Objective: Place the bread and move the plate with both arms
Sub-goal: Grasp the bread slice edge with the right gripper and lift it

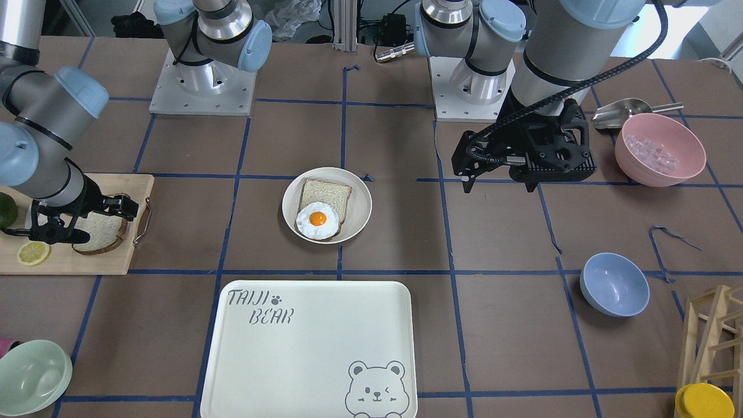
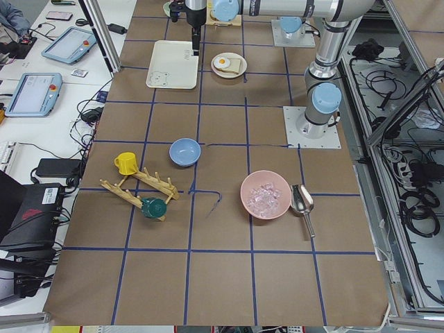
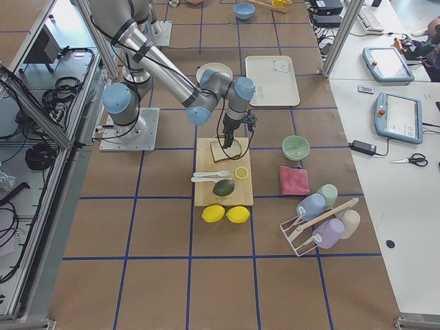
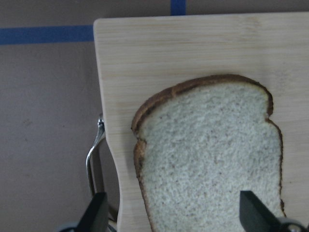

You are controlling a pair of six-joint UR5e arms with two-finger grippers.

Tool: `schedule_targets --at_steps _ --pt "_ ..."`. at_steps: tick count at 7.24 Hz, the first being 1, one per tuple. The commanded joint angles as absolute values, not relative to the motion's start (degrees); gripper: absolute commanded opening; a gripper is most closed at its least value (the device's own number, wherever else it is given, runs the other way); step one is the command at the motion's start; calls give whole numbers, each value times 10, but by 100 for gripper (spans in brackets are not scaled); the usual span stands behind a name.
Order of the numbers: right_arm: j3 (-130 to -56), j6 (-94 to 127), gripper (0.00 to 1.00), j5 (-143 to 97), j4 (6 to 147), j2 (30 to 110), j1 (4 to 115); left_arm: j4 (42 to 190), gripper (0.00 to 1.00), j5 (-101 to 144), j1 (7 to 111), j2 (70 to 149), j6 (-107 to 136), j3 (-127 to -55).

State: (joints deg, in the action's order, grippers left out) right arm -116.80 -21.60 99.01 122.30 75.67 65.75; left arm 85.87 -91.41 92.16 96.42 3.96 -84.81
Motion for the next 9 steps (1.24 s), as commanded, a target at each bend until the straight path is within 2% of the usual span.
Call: schedule_targets --at_steps 1,2,4,5,6,9 --pt "-1168 -214 67 991 1236 745 657 859 100 -914 922 964 40 -848" --pt "-1168 -213 51 991 1236 744 657 859 100 -914 922 964 40 -849" --pt "-1167 -212 47 990 1236 737 657 859 100 -914 922 965 40 -848" --pt "-1166 -210 30 991 1235 737 657 858 100 -914 921 965 40 -848" --pt "-1160 -207 0 990 1234 738 657 858 100 -914 922 965 40 -849" --pt "-1140 -206 0 987 1225 739 657 858 100 -914 922 965 40 -849"
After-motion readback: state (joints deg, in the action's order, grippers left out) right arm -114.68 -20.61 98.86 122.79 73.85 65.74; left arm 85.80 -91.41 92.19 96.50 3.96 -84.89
